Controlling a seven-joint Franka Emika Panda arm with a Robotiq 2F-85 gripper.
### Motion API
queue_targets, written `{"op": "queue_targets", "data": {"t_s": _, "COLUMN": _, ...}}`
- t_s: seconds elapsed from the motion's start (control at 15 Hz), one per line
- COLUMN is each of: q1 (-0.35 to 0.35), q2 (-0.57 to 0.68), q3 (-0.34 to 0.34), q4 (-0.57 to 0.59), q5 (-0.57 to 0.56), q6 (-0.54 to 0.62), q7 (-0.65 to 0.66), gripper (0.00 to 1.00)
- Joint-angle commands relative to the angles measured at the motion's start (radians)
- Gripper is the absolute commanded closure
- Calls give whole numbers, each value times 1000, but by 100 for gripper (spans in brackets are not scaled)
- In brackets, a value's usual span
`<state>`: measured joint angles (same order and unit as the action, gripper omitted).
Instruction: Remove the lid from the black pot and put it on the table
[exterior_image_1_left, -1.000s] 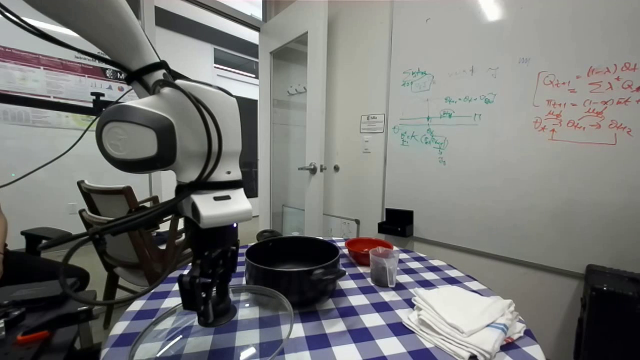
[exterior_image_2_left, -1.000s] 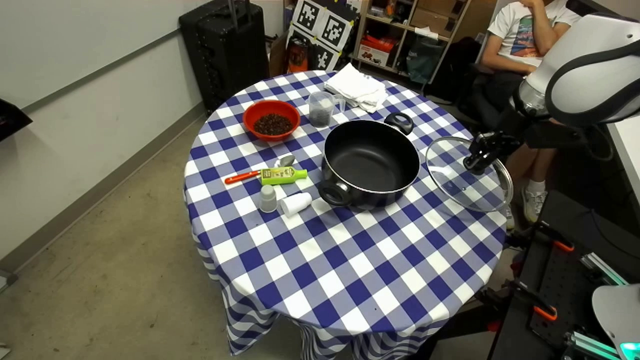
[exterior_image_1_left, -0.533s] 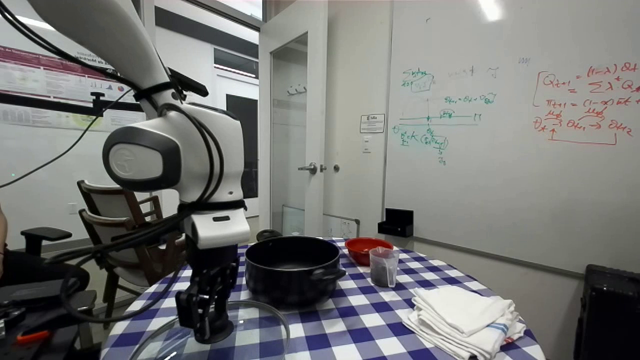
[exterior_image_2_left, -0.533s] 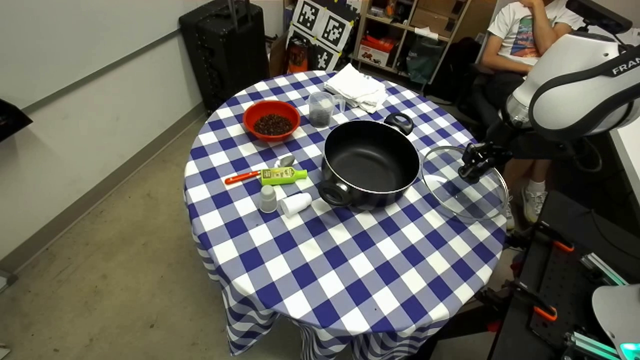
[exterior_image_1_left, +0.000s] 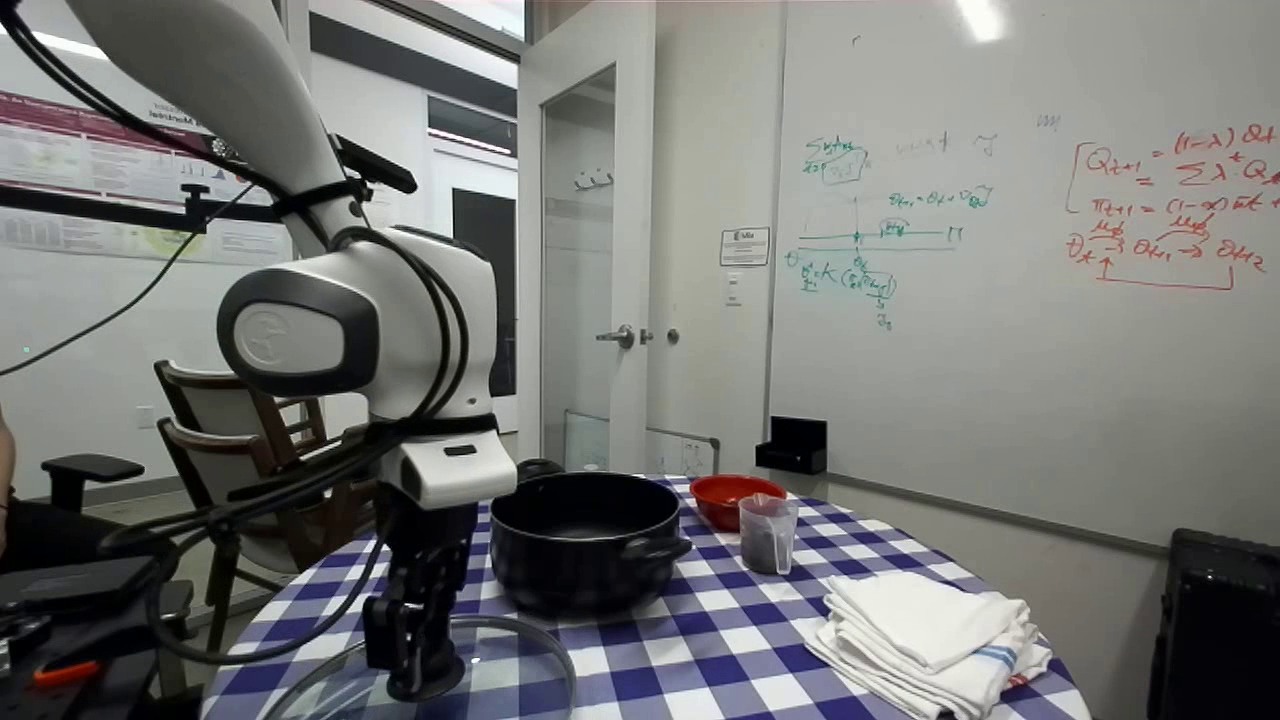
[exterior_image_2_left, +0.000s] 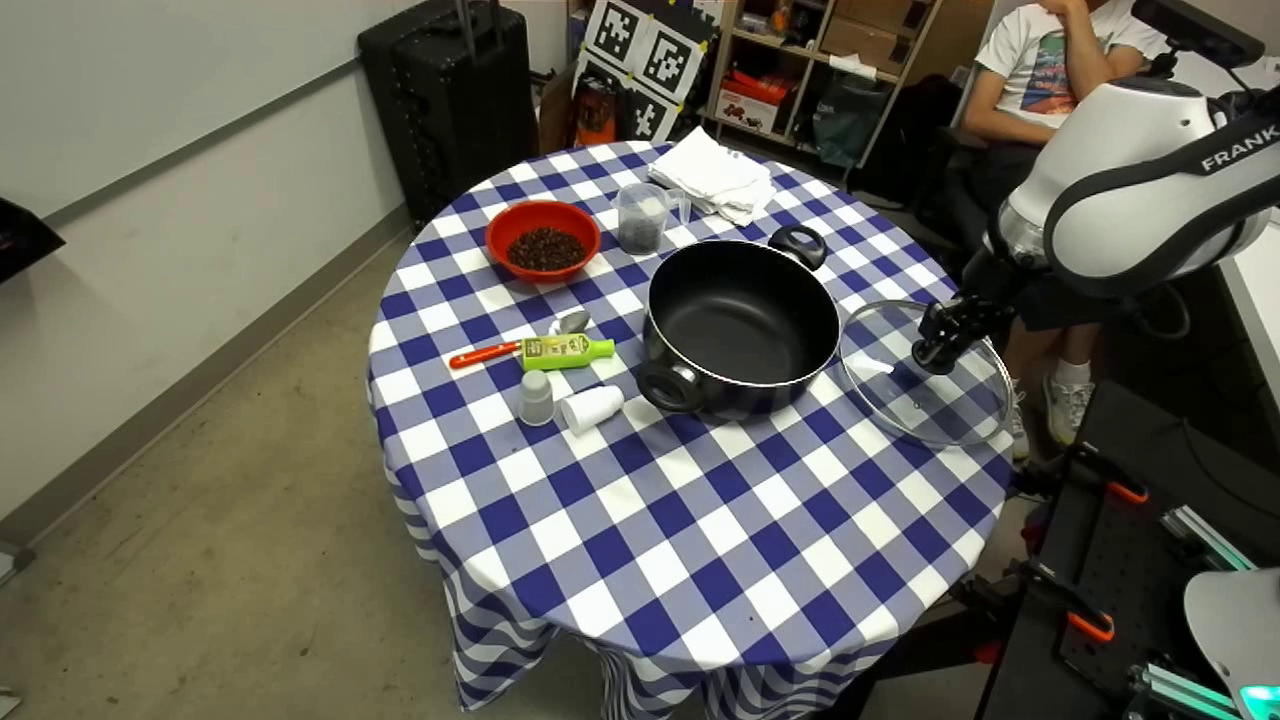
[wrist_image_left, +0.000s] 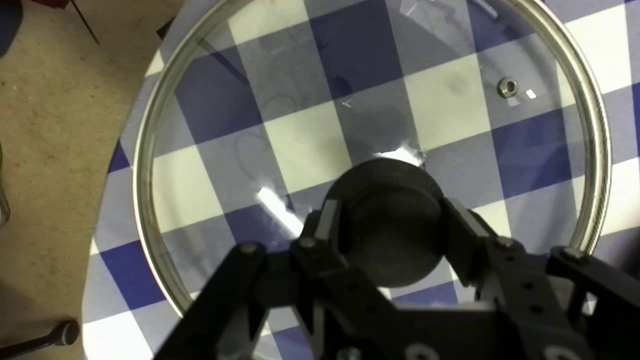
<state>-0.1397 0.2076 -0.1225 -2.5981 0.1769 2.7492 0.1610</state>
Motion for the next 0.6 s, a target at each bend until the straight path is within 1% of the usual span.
{"op": "queue_targets", "data": {"t_s": 0.0, "q1": 12, "q2": 20, "q3": -11, "q4": 20, "q5": -61, "q6": 4, "q7": -23, "gripper": 74}}
{"op": "queue_targets", "data": {"t_s": 0.2, "q1": 7, "q2": 32, "q3": -5, "q4": 29, "q5": -67, "q6": 15, "q7": -31, "gripper": 74}}
{"op": "queue_targets", "data": {"t_s": 0.53, "q1": -11, "q2": 52, "q3": 12, "q4": 43, "q5": -30, "q6": 68, "q7": -66, "gripper": 74}}
